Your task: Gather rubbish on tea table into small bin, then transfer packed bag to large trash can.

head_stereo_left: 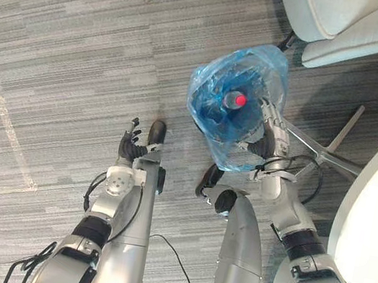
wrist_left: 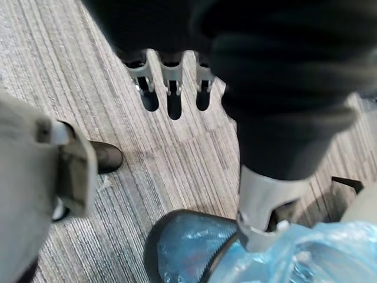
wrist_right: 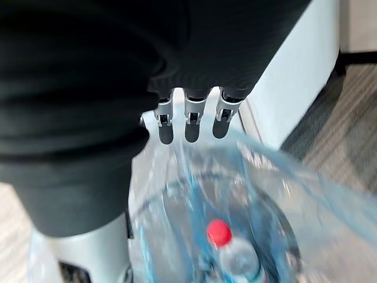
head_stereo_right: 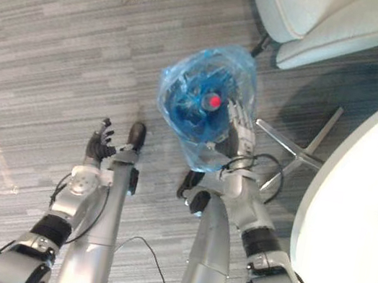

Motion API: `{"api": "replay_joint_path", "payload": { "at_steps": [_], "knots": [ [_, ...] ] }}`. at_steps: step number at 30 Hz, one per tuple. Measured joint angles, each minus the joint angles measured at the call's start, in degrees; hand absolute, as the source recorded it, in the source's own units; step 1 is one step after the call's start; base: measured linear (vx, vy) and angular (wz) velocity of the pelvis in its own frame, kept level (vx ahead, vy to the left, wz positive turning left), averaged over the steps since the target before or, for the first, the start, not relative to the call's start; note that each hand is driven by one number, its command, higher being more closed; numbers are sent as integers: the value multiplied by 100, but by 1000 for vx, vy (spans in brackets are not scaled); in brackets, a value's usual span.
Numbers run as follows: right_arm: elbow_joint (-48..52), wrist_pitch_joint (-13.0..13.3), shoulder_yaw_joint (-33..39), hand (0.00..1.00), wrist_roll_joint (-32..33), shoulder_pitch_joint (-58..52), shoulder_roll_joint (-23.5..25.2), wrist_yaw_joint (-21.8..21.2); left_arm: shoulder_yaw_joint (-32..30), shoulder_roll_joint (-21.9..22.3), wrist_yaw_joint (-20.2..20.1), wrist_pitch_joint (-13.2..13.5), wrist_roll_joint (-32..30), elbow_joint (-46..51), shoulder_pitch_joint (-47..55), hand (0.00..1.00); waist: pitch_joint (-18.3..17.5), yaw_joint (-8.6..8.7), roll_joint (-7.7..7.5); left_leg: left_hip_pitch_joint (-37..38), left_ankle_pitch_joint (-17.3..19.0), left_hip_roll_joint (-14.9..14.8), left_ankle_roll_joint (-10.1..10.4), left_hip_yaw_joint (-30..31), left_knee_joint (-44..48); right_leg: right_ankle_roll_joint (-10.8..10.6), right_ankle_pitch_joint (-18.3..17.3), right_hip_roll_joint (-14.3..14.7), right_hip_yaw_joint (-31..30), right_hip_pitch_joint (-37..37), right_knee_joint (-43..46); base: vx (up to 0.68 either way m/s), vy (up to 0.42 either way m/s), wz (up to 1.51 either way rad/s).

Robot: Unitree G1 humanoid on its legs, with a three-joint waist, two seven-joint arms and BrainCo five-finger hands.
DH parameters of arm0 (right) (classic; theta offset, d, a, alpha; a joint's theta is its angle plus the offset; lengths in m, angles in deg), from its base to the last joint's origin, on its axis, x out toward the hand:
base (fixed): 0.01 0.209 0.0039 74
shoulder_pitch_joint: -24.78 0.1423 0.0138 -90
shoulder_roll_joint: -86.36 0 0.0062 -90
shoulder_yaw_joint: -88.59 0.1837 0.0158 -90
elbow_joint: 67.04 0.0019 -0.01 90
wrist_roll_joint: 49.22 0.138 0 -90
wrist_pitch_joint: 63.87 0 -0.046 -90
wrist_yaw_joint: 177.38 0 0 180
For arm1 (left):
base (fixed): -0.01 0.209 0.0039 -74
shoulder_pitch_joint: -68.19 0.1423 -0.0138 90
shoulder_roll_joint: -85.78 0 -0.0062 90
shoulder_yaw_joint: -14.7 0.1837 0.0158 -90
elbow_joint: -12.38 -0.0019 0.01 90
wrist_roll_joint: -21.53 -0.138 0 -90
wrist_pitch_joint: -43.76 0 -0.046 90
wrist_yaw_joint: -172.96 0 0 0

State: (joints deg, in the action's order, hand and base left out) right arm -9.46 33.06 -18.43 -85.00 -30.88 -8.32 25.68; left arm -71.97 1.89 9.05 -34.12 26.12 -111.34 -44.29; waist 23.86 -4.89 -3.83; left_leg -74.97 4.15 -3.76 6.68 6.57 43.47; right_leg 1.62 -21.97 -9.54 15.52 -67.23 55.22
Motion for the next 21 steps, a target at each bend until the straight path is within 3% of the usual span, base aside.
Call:
{"api": "replay_joint_path", "payload": {
  "at_steps": [8, 18, 19, 21],
  "knots": [
    [-963, -139, -338, 0, -34, 566, 230, -205, -7, 19, 5, 58, 4, 55, -146, 0, 126, -77, 6, -161, -16, -32, -16, -90, -76, 0, 27, 15, -46, -216, -57, 8, 9, -1],
    [-1396, -268, -342, 0, -21, 851, 399, -219, -7, 118, 25, 132, 80, 122, -220, 0, 167, -125, 25, -326, -31, -12, -10, -101, -129, -17, 16, -8, -43, -400, -53, 6, 13, 1],
    [-1444, -290, -341, 100, -21, 870, 446, -219, -19, 147, 26, 138, 121, 128, -220, 0, 167, -127, 25, -330, -32, -6, -9, -101, -134, -21, 13, -13, -43, -406, -53, 17, 25, 3],
    [-1610, -301, -342, 100, -20, 938, 492, -225, -17, 166, 28, 141, 126, 162, -222, 0, 167, -130, 25, -350, -32, 4, -10, -103, -138, -22, 12, -22, -44, -432, -52, 0, 0, 0]
  ]
}}
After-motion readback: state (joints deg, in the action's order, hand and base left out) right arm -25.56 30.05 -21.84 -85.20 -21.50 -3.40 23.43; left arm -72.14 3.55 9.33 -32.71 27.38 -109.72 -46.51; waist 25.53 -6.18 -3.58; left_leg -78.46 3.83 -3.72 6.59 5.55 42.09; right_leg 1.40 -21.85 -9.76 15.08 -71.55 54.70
